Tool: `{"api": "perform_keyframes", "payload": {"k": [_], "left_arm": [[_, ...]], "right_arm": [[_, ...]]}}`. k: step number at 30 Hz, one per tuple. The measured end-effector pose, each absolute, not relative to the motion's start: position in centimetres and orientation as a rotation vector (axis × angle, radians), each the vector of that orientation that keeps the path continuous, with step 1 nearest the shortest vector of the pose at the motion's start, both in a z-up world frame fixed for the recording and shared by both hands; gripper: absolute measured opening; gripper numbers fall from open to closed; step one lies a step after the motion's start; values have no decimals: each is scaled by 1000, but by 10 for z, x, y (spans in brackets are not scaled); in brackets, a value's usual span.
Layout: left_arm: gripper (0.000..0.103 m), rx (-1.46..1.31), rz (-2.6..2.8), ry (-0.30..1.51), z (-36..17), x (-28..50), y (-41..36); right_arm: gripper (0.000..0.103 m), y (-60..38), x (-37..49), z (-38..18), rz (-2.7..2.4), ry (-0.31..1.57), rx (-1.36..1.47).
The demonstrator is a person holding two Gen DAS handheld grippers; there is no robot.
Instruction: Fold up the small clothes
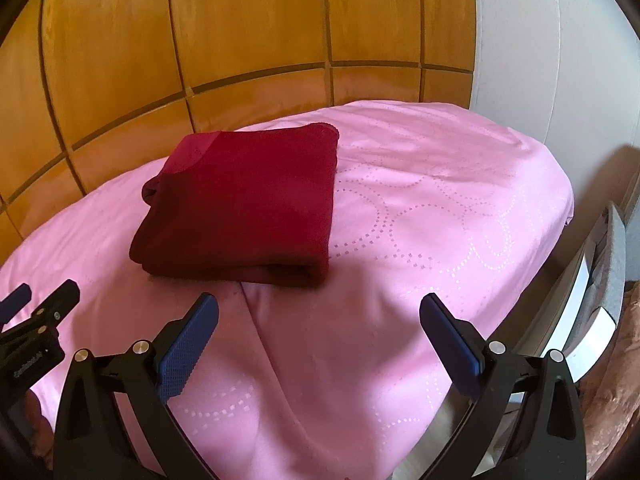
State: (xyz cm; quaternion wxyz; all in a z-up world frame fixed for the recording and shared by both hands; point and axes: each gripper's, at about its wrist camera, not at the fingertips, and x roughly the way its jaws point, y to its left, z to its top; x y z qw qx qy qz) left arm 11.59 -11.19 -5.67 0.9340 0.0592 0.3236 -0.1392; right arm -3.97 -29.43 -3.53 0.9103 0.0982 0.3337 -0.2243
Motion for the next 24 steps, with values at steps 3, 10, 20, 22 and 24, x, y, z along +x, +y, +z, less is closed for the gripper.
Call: {"api": "perform_keyframes", "payload": {"k": [3,10,20,22,24], "left_arm": [[101,116,-285,669,-57,117,-111],[101,116,-290,682,-60,119,-111],[101,107,-292,697,-61,119,-113],[101,112,-292,703,-61,119,-113],[101,112,-294,706,-61,120,-113]], "right_arm": [[99,-294,-40,-36,-463,687,200],[99,-297,-37,-37,-458,693,201],[99,-293,-37,-37,-453,696,201],[99,-294,-36,-37,-452,699,200],[99,-293,-38,-37,-452,698,201]]}}
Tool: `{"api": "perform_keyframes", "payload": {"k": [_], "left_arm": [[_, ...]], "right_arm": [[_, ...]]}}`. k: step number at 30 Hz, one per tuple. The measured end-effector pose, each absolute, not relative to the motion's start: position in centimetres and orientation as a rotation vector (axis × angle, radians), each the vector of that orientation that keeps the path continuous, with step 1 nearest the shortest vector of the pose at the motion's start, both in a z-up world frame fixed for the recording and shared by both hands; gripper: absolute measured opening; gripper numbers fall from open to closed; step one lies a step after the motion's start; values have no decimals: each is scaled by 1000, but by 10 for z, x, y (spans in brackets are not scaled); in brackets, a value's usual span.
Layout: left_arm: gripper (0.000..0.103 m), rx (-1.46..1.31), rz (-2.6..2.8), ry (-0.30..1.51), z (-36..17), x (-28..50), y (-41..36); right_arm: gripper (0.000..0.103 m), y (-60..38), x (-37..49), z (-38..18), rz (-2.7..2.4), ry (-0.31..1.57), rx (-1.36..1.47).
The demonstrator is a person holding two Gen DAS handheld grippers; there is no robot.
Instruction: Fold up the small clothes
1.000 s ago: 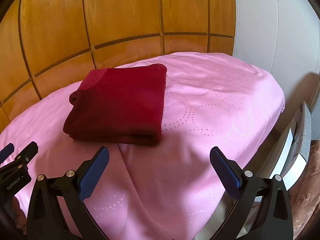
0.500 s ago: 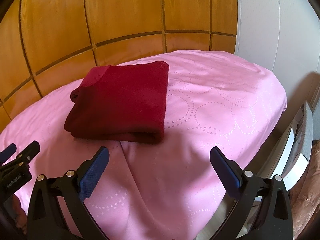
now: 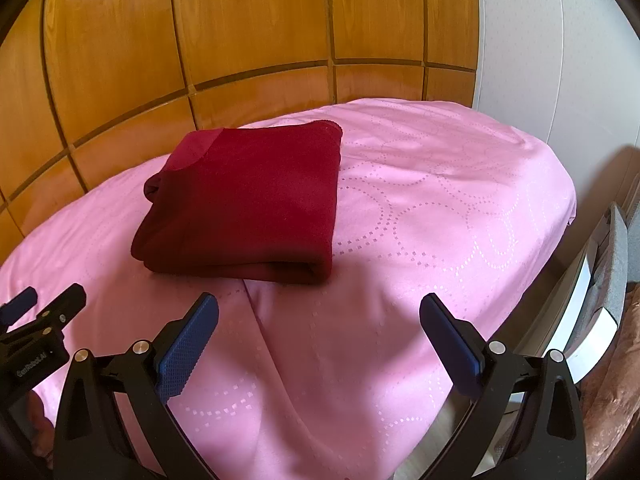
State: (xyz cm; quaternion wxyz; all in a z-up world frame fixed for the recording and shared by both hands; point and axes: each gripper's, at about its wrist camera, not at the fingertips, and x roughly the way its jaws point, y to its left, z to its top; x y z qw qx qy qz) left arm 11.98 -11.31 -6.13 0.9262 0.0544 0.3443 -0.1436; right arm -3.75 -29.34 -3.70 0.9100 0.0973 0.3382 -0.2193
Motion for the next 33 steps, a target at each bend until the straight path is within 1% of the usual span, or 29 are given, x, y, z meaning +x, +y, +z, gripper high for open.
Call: {"api": "perform_keyframes", "payload": {"k": [33], "left_arm": [[101,120,-296,721,-65,119,-118]], "right_arm": [[99,-285,-41,-39,-456,710,198]]}}
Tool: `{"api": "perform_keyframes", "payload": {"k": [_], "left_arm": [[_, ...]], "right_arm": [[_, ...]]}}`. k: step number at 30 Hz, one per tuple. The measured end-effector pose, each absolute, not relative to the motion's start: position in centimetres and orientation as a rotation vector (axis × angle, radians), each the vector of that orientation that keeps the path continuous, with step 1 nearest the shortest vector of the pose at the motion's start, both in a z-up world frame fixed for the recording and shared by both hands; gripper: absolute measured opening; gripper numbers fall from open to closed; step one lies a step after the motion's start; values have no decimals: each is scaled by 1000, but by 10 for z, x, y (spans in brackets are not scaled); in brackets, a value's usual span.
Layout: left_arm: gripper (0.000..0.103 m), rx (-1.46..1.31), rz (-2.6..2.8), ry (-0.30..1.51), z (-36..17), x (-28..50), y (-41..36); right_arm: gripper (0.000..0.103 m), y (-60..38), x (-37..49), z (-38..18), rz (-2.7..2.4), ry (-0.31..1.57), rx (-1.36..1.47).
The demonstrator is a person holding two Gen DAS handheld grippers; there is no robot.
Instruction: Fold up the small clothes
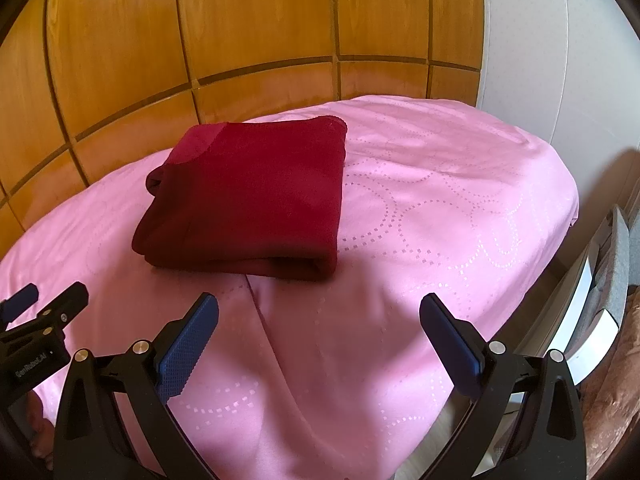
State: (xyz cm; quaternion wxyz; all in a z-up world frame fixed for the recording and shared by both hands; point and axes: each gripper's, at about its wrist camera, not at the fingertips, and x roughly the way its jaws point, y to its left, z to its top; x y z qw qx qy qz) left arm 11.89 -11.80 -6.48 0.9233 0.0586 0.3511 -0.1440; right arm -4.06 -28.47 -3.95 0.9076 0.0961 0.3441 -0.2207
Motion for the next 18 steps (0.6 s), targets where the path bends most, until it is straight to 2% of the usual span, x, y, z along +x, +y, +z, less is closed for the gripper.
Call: {"api": "perform_keyframes", "payload": {"k": [12,18], "left_arm": [[101,125,-301,750,-70,124,-122],[101,53,-301,837,-78,167,-91]], "right_arm": [[99,-291,-37,-43,-456,723,220],[99,-309,-26,-44,-474,694,218]]}}
